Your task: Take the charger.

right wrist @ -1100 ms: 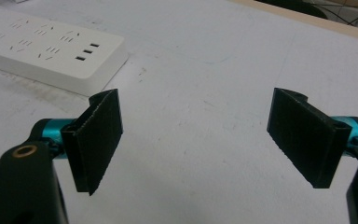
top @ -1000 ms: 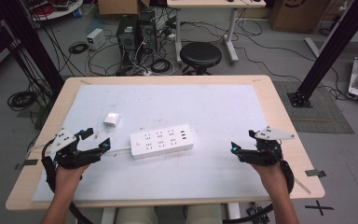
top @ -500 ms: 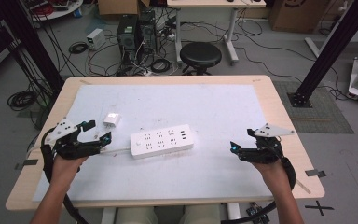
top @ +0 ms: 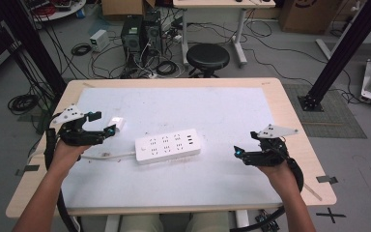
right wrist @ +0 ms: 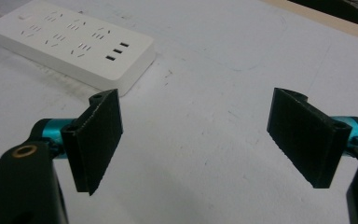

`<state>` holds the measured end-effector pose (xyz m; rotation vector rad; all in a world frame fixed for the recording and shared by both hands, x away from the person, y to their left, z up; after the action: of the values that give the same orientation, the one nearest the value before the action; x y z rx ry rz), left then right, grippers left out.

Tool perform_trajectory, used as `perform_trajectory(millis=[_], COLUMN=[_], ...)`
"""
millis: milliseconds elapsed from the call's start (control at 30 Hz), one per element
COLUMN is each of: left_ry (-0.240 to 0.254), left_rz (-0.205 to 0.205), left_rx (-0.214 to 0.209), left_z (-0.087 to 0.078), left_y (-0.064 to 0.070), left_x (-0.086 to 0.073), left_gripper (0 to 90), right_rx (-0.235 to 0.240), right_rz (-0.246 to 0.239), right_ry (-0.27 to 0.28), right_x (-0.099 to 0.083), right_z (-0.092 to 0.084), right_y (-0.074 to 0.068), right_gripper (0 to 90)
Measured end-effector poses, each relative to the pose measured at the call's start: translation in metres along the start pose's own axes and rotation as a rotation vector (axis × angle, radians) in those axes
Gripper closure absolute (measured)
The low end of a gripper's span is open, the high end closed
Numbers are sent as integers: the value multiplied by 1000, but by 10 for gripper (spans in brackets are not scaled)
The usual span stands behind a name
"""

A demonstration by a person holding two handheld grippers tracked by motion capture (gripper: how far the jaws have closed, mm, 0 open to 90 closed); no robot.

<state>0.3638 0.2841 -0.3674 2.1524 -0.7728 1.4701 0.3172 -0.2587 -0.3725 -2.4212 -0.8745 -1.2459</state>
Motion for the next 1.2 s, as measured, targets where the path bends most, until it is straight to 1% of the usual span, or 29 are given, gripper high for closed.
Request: perform_trajectory(millis=[33, 67, 133, 233, 367, 433, 567, 600, 633, 700, 733, 800, 833, 867, 900, 933, 967, 1000, 1033, 1067, 1100, 1133, 1200], left_ry=[-10, -10, -8, -20, -43, -57, -94, -105, -131, -164, -164, -194, -215, -223, -223, -223, -238, -245, -245, -248, -255, -263, -262], left_rz=[15, 15, 23, 10, -7, -13, -30, -26, -30, -54, -54, -81, -101, -110, -110, -119, -135, -140, -140, -148, -147, -149, -151], left_rx=[4, 4, 1, 2, 19, 22, 34, 35, 52, 74, 74, 100, 132, 144, 144, 158, 183, 194, 194, 203, 210, 214, 216], left_z=[4, 4, 8, 14, 22, 26, 35, 37, 41, 46, 46, 52, 56, 57, 57, 59, 62, 63, 63, 64, 66, 67, 69], left_y=[-5, -5, -10, -17, -24, -28, -35, -37, -42, -47, -47, -51, -52, -53, -53, -53, -53, -53, -53, -53, -52, -52, -51], left_x=[-1, -1, -2, -5, -11, -15, -23, -24, -29, -33, -33, -37, -40, -40, -40, -41, -42, -42, -42, -43, -43, -43, -43], left_gripper=[187, 187, 187, 187, 187, 187, 186, 186, 185, 184, 184, 184, 184, 184, 184, 184, 184, 184, 184, 184, 184, 184, 184], right_rx=[1, 7, 13, 13, 13, 13, 15, 18, 19, 18, 18, 18, 16, 16, 15, 15, 14, 15, 17, 17, 15, 16, 16], right_rz=[-3, 1, 5, 9, 0, 9, 13, 11, 7, 6, 6, 11, 4, 7, 9, 11, 8, 9, 0, 0, 2, 7, 7], right_ry=[-3, -5, -10, -19, -20, -27, -40, -37, -37, -40, -40, -46, -47, -52, -52, -58, -55, -57, -59, -59, -60, -63, -63], right_x=[1, 1, 2, 4, 5, 4, 2, 3, 3, 3, 3, 3, 3, 3, 4, 4, 4, 4, 4, 4, 4, 4, 4], right_z=[0, 1, 2, 4, 5, 5, 8, 9, 9, 10, 10, 10, 11, 11, 12, 12, 13, 13, 14, 14, 14, 15, 15], right_y=[0, 1, 1, 2, 2, 2, 3, 3, 3, 4, 4, 4, 5, 5, 5, 5, 5, 5, 5, 5, 5, 5, 5], right_gripper=[184, 184, 184, 184, 184, 184, 184, 184, 184, 184, 184, 184, 184, 184, 184, 184, 184, 184, 184, 184, 184, 184, 184])
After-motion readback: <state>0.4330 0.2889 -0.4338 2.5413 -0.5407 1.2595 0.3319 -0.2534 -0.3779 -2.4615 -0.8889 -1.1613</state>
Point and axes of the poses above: each handheld gripper's, and its own axes: z roughly forward along the jaws, x roughly out of its top, y roughly to its right, the point moved 1 cm from there along z, roughly forward along the jaws
